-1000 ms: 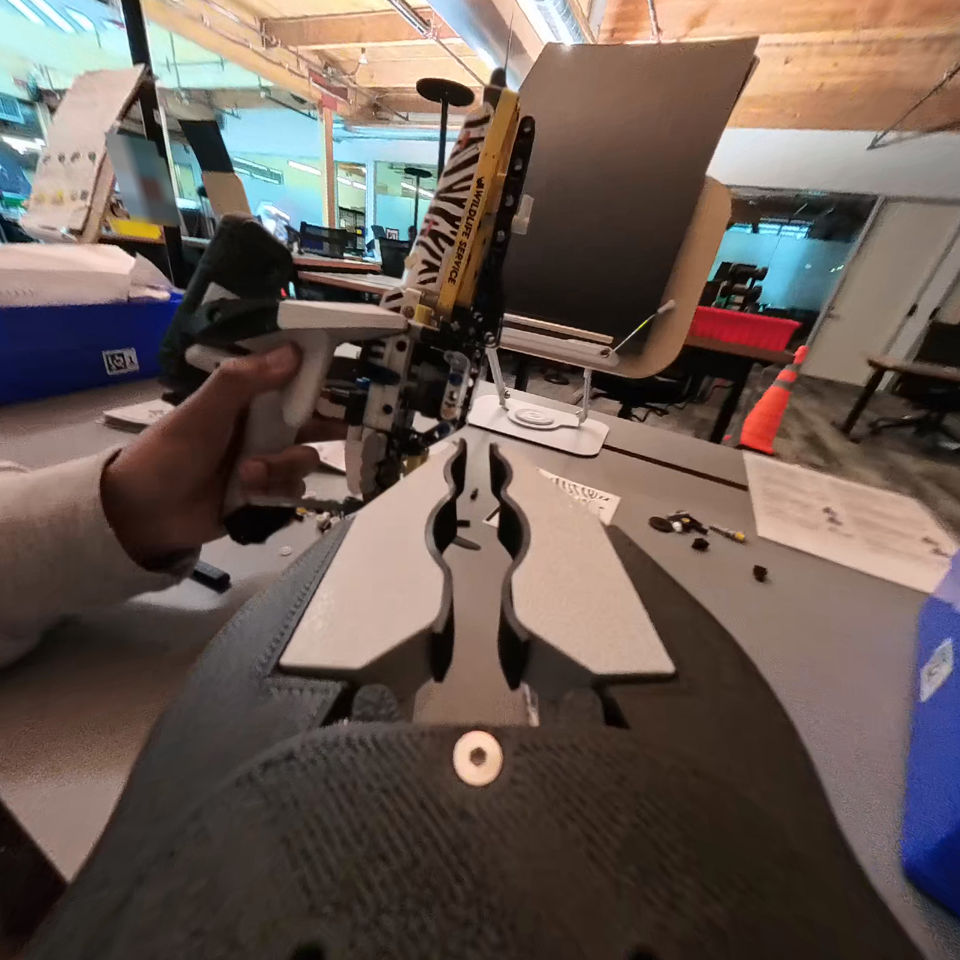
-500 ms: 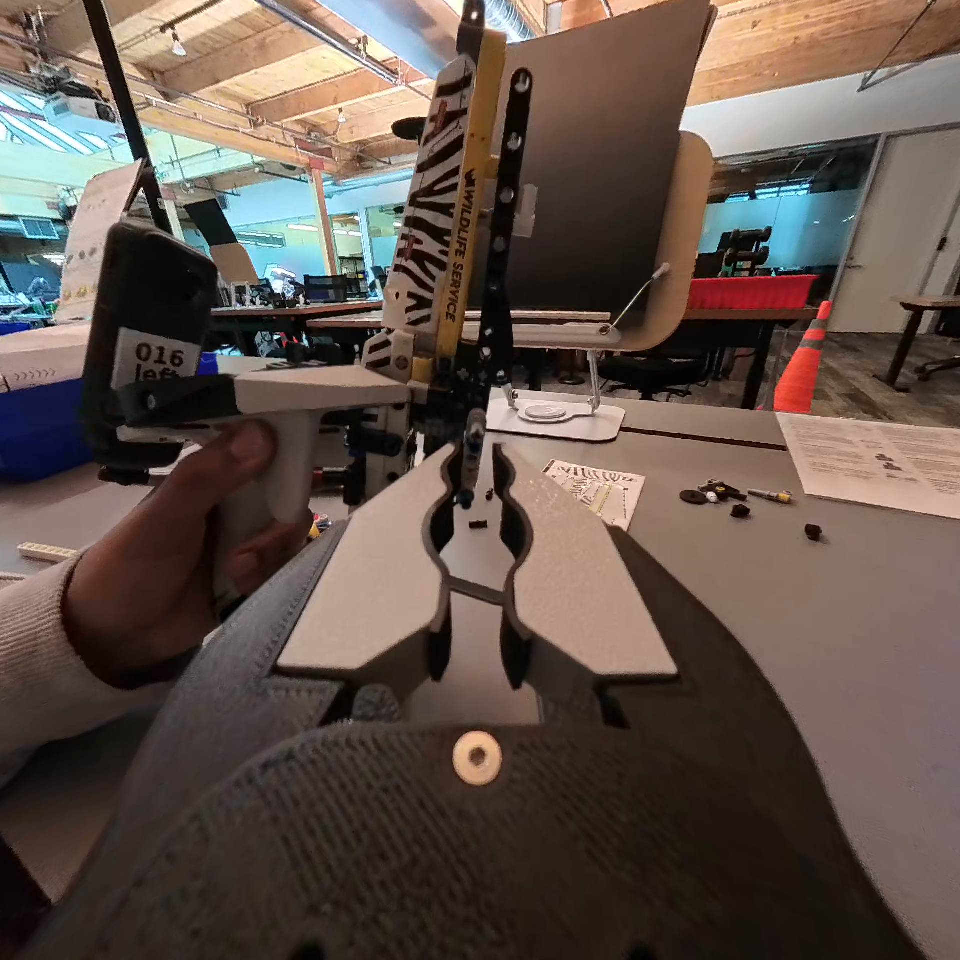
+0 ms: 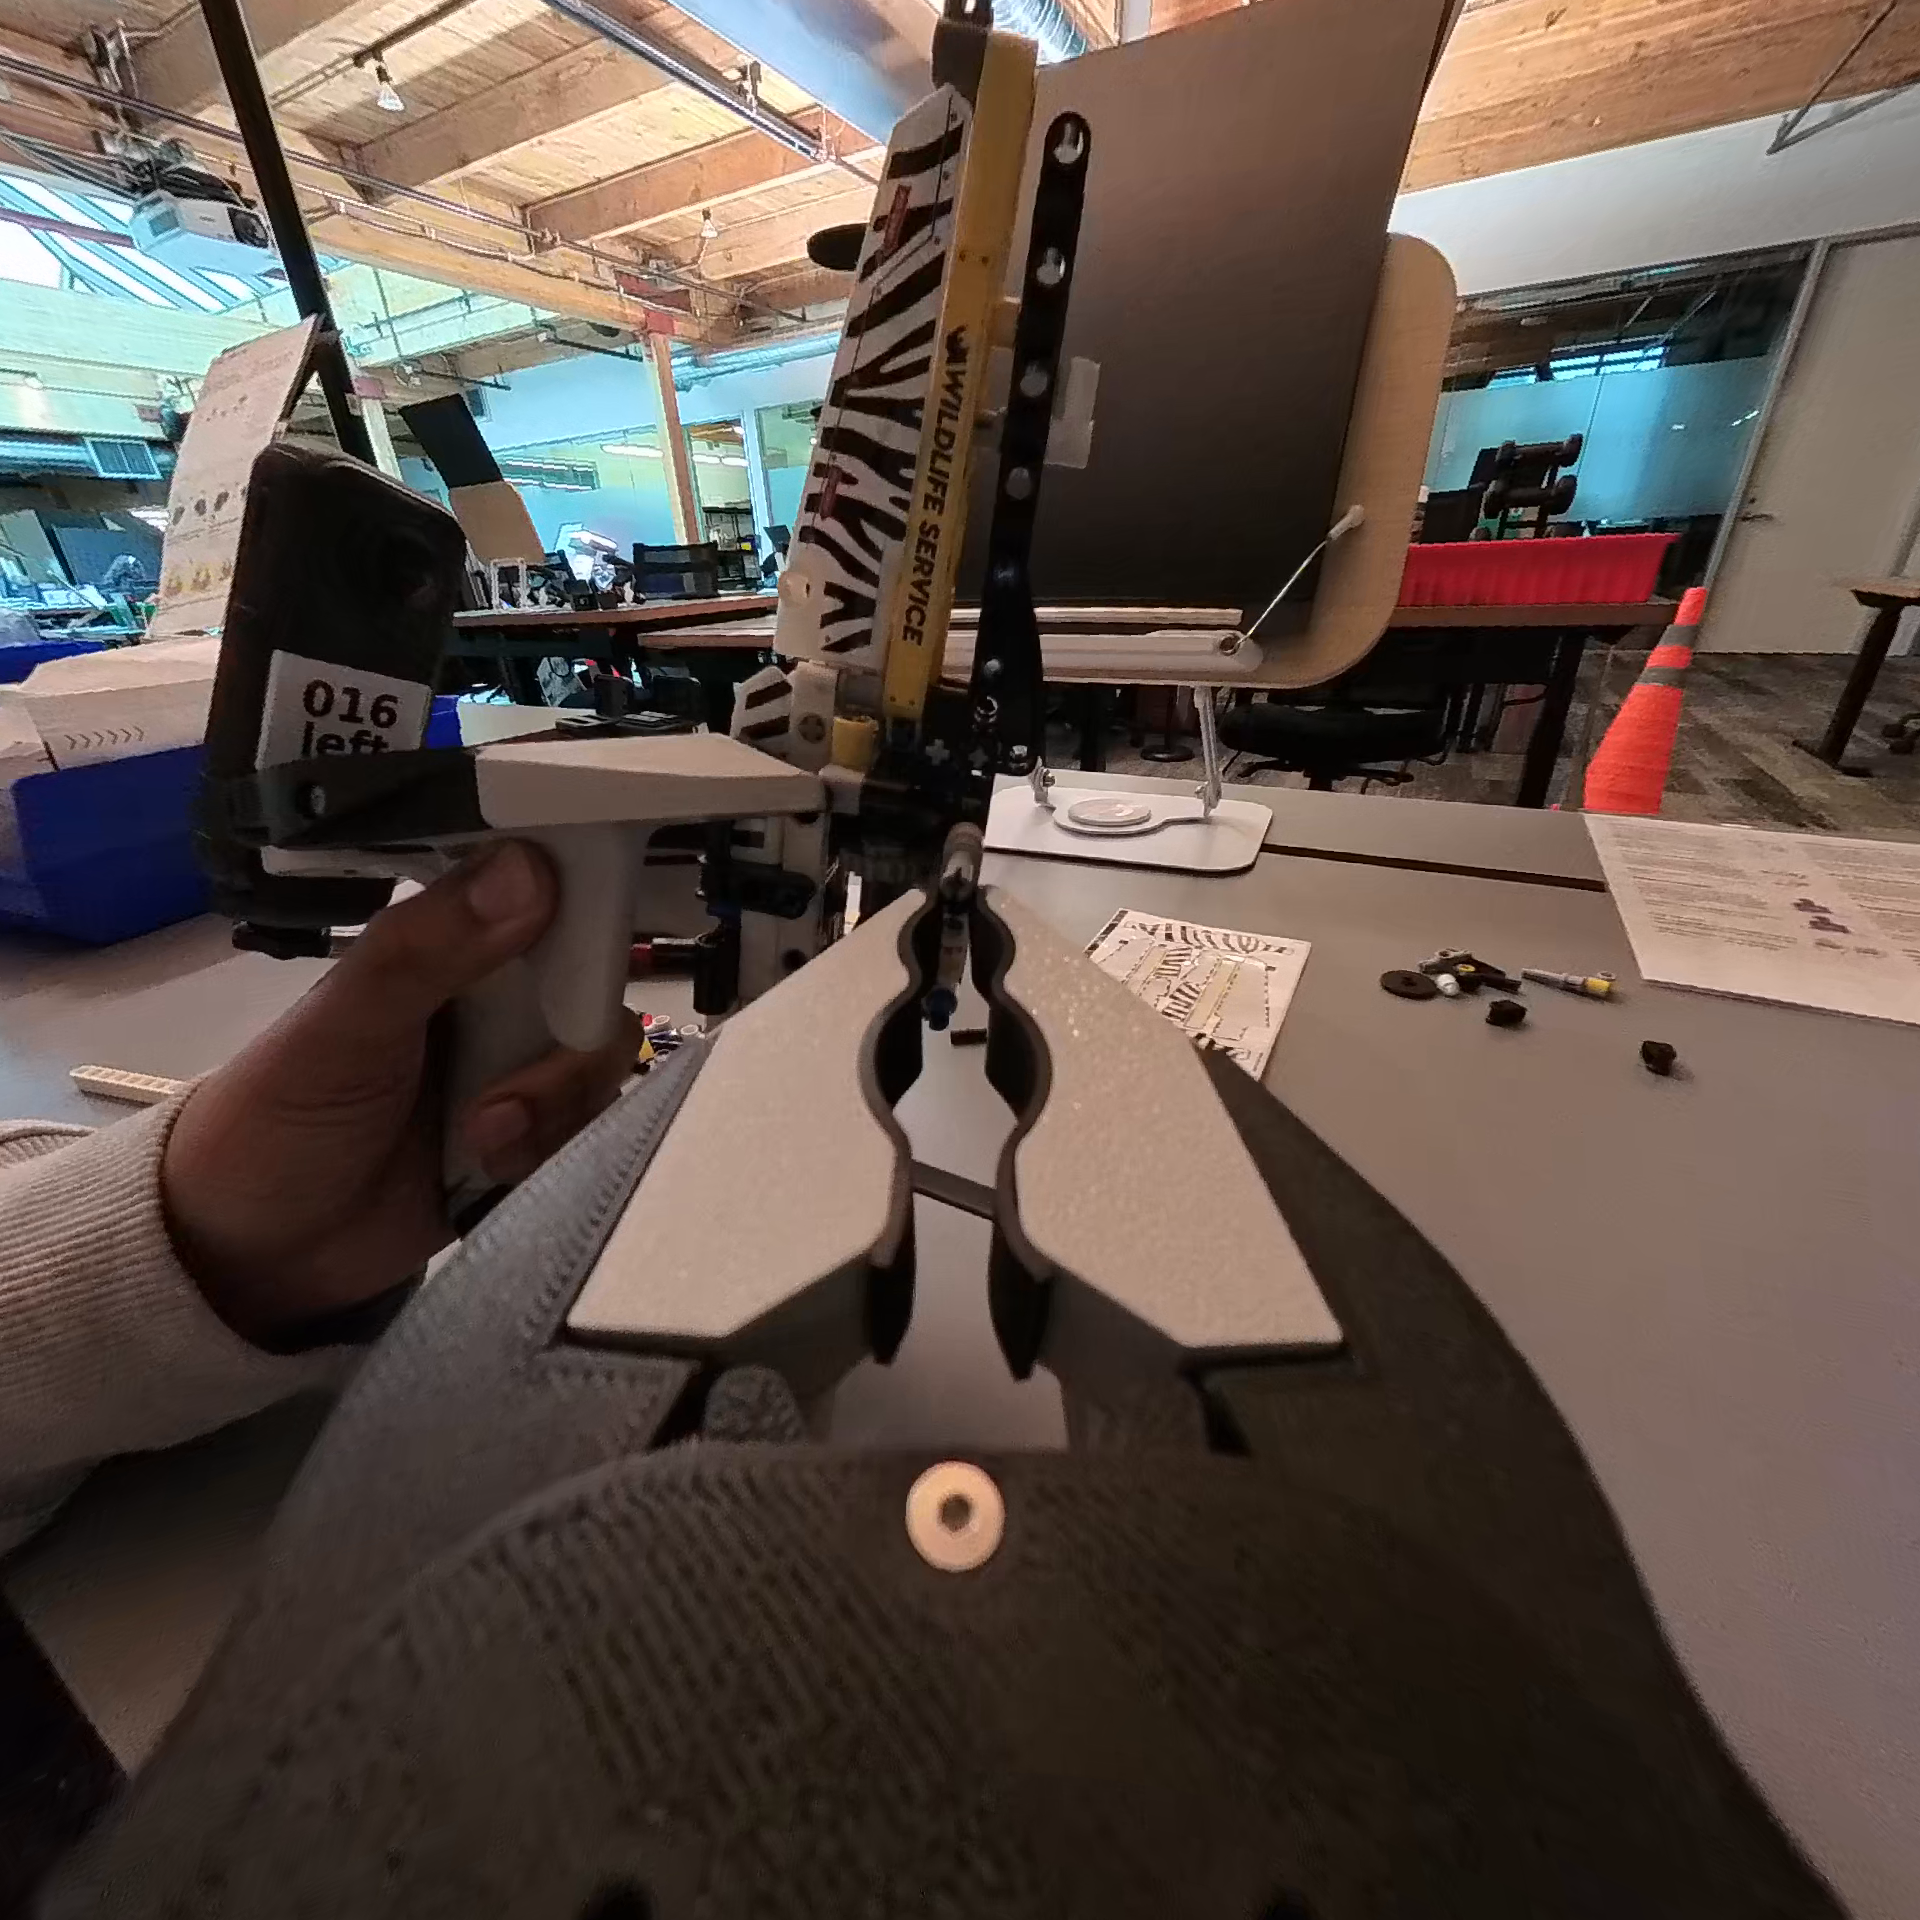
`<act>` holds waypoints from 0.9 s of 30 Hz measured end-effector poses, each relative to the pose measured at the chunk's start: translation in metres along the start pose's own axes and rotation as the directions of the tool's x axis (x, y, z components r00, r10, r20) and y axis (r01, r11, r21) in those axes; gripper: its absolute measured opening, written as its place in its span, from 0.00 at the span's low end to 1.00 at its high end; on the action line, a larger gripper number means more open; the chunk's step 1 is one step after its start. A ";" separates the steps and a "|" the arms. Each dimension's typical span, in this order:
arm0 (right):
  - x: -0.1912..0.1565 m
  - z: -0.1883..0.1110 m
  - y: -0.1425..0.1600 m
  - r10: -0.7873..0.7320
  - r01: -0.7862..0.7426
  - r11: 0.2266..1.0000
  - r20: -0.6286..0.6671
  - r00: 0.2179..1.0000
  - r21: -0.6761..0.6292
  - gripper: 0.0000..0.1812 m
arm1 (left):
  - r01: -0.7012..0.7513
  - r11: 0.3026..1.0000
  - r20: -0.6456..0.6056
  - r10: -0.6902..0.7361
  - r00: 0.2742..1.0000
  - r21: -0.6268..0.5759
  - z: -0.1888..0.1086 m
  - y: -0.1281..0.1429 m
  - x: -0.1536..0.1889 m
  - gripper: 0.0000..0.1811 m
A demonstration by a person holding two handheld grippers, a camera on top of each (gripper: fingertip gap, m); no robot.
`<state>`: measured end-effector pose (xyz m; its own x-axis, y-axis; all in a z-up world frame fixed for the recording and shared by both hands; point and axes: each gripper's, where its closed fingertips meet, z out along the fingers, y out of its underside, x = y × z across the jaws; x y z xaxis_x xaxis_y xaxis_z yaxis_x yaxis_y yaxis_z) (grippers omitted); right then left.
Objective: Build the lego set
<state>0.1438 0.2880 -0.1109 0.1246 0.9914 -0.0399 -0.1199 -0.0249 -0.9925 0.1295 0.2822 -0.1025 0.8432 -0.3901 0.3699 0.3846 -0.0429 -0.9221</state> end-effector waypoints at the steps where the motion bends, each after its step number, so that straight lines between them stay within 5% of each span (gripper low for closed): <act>1: 0.000 0.000 0.001 -0.003 0.003 1.000 -0.002 1.000 -0.012 0.01 | -0.012 1.000 0.013 0.012 1.000 -0.005 0.000 0.001 -0.001 0.37; 11: 0.002 0.000 0.010 0.047 -0.047 0.995 0.008 0.999 -0.086 0.02 | -0.075 0.997 0.142 0.075 0.987 -0.001 -0.007 -0.004 -0.022 0.37; 13: 0.000 0.001 0.008 0.037 -0.037 0.996 0.002 0.999 -0.083 0.01 | -0.055 0.998 0.120 0.053 0.991 0.009 -0.009 -0.004 -0.021 0.26; 27: 0.023 -0.001 0.027 0.211 -0.210 0.971 -0.003 0.977 -0.117 0.01 | 0.070 0.995 0.069 -0.065 0.995 -0.066 -0.004 0.012 -0.029 0.41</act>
<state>0.1448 0.3098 -0.1384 0.0995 0.9633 -0.2492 -0.0279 -0.2476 -0.9685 0.1083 0.2897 -0.1252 0.8402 -0.3221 0.4362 0.4169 -0.1307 -0.8995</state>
